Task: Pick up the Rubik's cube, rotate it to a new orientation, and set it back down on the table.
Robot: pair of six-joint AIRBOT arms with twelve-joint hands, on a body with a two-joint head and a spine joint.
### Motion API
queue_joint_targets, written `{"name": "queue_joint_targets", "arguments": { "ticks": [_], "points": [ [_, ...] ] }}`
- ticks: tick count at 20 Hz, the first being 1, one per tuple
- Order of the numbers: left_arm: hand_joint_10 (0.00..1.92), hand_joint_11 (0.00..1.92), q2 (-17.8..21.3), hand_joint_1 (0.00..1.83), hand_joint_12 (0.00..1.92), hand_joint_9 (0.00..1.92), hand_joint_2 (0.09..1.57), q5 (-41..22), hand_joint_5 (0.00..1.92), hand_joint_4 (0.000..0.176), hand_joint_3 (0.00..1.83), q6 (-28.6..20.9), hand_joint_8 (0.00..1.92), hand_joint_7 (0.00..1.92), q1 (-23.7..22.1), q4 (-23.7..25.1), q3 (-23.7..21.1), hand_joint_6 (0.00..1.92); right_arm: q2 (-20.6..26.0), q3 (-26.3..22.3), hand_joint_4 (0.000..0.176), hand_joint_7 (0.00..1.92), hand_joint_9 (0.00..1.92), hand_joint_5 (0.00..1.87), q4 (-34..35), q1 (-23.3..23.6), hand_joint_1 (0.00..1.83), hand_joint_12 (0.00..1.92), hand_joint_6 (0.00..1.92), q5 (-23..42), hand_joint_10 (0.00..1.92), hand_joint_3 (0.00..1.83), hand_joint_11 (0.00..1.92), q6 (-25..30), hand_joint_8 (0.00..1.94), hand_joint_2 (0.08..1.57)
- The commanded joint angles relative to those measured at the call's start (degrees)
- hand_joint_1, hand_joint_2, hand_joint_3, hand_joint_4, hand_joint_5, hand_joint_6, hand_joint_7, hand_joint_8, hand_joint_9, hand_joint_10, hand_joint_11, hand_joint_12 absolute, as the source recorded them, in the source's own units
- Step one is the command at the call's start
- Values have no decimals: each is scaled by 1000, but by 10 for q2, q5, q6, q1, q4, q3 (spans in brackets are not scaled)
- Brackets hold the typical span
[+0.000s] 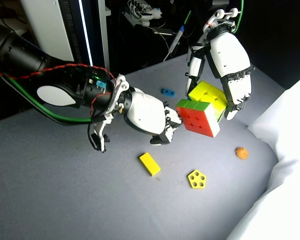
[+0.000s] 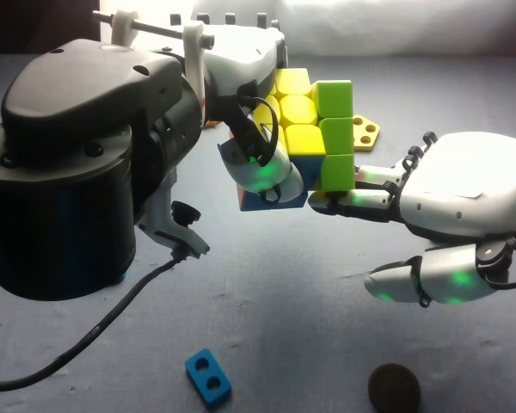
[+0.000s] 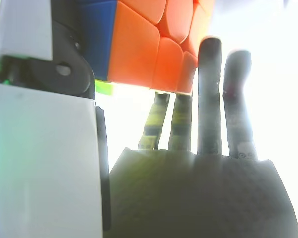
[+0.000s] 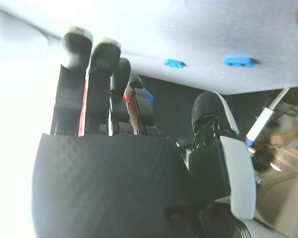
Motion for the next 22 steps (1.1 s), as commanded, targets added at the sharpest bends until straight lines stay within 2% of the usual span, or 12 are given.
{"name": "queue_joint_targets", "arguments": {
  "ticks": [1, 3, 5, 8, 9, 10, 17, 19, 20, 22],
  "points": [
    [1601, 301, 3, 1008, 1829, 389, 1425, 4, 374, 0, 0, -1, 1699, 545, -10, 44, -3, 1846, 6, 0, 0, 484, 572, 35, -7, 4, 0, 1921, 7, 73, 1921, 1, 653, 14, 1629, 1293],
    [1659, 278, 3, 1007, 1863, 358, 1422, 0, 378, 0, 2, -1, 1726, 540, -8, 40, -6, 1824, 12, -1, 0, 503, 583, 44, -45, 4, 0, 1921, 8, 81, 1921, 0, 643, 67, 1613, 1293],
    [1686, 273, 5, 996, 1864, 339, 1433, -1, 368, 0, 3, -1, 1766, 519, -4, 39, -8, 1828, 16, -2, 0, 471, 553, 57, -62, 6, 0, 1921, 11, 97, 1921, 1, 610, 89, 1618, 1295],
    [1694, 271, 9, 994, 1882, 341, 1439, -2, 345, 0, 0, -4, 1729, 531, 1, 36, -12, 1879, 22, -4, 0, 471, 553, 71, -93, 10, 18, 1921, 11, 123, 1921, 1, 668, 124, 1597, 1295],
    [1699, 275, 13, 1003, 1876, 335, 1428, -2, 374, 0, 0, -4, 1734, 536, 3, 36, -13, 1827, 24, -5, 0, 483, 571, 63, -103, 11, 10, 1921, 7, 130, 1921, 0, 669, 136, 1604, 1294],
    [1686, 283, 15, 982, 1855, 329, 1445, -2, 341, 0, 4, -4, 1752, 513, 3, 36, -14, 1882, 26, -5, 0, 476, 556, 57, -110, 12, 3, 1921, 4, 138, 1921, 0, 662, 143, 1610, 1294],
    [1731, 252, 23, 975, 1866, 297, 1453, -2, 344, 1, 1, -5, 1784, 496, 7, 36, -18, 1879, 31, -7, 0, 515, 591, 48, -115, 17, 7, 1921, 0, 151, 1921, 1, 654, 155, 1607, 1295],
    [1748, 266, 23, 982, 1871, 304, 1449, -2, 354, 1, 0, -7, 1793, 500, 6, 36, -18, 1852, 34, -7, 0, 493, 562, 45, -153, 16, 13, 1921, 0, 157, 1921, 1, 631, 190, 1606, 1297],
    [1761, 266, 23, 963, 1878, 295, 1464, -3, 322, 0, 6, -7, 1820, 483, 6, 36, -18, 1891, 40, -7, 0, 492, 555, 51, -192, 14, 10, 1921, 3, 172, 1921, 1, 620, 235, 1609, 1297],
    [1612, 293, 24, 1001, 1793, 368, 1437, -3, 345, 0, 0, -8, 1700, 538, 6, 36, -18, 1893, 56, -9, 0, 500, 562, 63, -279, 13, 19, 1921, 6, 215, 1921, 1, 640, 334, 1586, 1296]
  ]
}}
